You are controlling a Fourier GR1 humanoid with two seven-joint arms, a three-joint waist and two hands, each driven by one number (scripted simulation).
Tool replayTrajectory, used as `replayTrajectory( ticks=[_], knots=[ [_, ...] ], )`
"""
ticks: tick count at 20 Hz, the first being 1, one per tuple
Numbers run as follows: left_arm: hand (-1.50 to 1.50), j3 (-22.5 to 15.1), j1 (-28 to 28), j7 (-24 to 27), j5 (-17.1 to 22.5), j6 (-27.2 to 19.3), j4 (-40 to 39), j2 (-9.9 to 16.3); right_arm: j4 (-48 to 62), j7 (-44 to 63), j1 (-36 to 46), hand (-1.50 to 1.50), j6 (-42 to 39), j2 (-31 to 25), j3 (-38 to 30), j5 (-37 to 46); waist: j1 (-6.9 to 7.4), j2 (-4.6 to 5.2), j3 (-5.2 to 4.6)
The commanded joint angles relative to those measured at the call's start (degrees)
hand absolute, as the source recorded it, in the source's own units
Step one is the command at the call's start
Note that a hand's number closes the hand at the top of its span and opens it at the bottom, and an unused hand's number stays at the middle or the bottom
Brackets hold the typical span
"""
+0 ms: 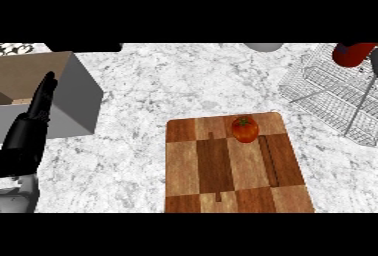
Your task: Pick the can from the cutting board and place it in the tiered basket
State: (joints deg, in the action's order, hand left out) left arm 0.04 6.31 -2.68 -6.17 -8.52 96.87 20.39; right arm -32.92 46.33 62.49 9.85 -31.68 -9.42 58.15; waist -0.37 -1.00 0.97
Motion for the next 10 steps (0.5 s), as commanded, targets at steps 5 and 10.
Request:
replayTrajectory(
  ticks=[5, 10],
  knots=[
    [0.00, -0.9, -1.5, -4.2, -0.5, 0.3, -7.3, -2.1, -3.8, -0.4, -4.0, -1.50, 10.1, 2.8, -4.0, -3.2, 0.15, 1.33, -0.97],
    [0.00, 0.6, -0.9, -2.5, -0.3, 0.4, -9.2, -2.0, -9.2, -4.2, -5.7, -1.50, 12.6, -1.0, -5.6, -4.6, -0.63, 1.21, -1.01]
  ],
)
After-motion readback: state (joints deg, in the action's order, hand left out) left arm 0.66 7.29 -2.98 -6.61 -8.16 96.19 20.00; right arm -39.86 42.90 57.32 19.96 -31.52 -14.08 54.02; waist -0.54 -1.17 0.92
